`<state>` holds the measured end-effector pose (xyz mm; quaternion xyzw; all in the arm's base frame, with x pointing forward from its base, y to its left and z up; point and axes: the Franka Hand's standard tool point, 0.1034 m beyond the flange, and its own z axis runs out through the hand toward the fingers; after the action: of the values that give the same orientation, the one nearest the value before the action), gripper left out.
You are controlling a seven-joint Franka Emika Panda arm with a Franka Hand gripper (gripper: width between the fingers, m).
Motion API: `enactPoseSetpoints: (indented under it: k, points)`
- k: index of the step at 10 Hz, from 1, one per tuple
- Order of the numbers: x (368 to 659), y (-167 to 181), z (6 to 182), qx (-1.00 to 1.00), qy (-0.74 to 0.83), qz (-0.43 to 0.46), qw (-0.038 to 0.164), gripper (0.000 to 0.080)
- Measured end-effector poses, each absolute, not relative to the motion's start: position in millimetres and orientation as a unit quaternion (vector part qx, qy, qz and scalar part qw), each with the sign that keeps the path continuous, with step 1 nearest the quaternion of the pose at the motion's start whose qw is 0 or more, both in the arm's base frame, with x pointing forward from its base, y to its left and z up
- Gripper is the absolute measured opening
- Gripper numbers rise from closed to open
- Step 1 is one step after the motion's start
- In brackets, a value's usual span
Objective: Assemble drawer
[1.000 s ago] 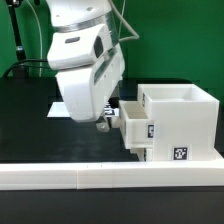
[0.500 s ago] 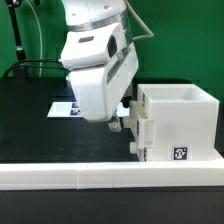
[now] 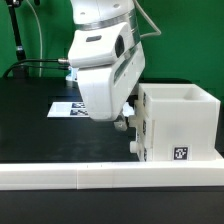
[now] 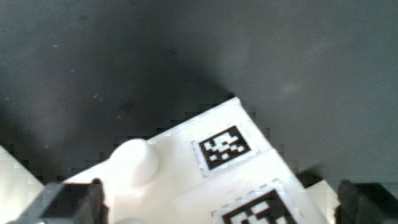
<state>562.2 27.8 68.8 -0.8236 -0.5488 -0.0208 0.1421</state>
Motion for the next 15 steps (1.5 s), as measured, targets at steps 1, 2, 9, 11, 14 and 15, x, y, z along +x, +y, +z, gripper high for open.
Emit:
enactPoseSetpoints:
  k: [1,2,9,11,14,15]
  points:
    - [562,28,68.0,-0.824,-0.548,-0.02,0.142,0.0649]
    - [560,27,66.5,-0.824,-0.548,-0.019,0.143,0.0649]
    - [559,14,65.1,-0.795,-0.591,-0.025,0.134,0.0649]
    - [559,22,63.3,-0.788,-0.599,-0.022,0.139,0.0649]
    - [564,34,65.6,-0.809,-0.574,-0.009,0.124,0.0649]
    - [564,35,67.5,-0.811,-0.573,-0.005,0.119,0.0649]
